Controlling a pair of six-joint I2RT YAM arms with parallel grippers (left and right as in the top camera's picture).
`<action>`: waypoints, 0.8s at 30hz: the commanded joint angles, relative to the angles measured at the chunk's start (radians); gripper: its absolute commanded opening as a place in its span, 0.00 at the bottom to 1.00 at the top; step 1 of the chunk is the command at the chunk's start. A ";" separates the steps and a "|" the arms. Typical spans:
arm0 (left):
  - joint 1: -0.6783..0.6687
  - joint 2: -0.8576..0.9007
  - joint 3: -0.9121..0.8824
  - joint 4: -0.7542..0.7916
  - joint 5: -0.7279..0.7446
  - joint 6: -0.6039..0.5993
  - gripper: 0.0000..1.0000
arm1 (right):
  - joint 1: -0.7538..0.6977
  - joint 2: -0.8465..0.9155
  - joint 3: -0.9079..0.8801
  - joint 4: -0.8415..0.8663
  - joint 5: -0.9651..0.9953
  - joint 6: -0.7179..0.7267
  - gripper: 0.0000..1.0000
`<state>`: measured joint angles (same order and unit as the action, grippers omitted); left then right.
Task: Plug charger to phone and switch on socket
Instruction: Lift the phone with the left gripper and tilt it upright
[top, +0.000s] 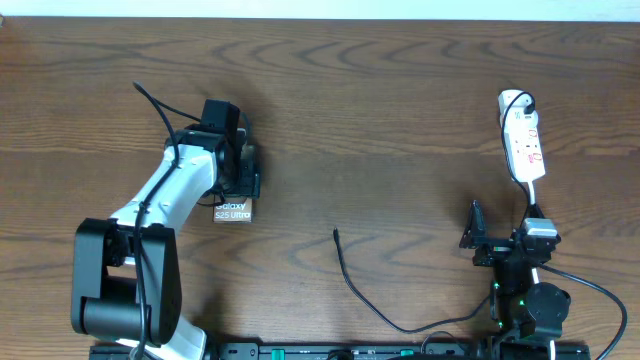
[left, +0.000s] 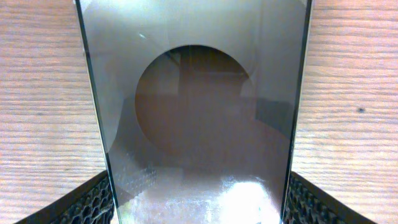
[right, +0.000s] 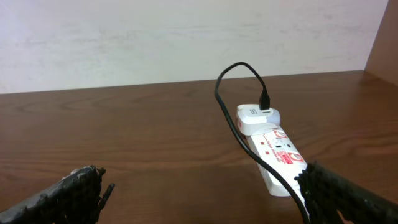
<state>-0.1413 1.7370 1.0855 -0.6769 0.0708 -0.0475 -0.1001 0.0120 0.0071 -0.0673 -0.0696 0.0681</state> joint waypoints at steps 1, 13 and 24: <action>-0.001 -0.044 0.028 0.000 0.132 0.013 0.07 | 0.008 -0.005 -0.002 -0.004 0.008 0.010 0.99; -0.001 -0.093 0.070 0.023 0.683 -0.024 0.07 | 0.008 -0.005 -0.002 -0.004 0.008 0.010 0.99; 0.000 -0.093 0.070 0.150 1.005 -0.299 0.08 | 0.008 -0.005 -0.002 -0.004 0.008 0.010 0.99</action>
<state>-0.1413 1.6676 1.1229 -0.5598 0.9051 -0.2153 -0.1001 0.0120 0.0071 -0.0673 -0.0696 0.0681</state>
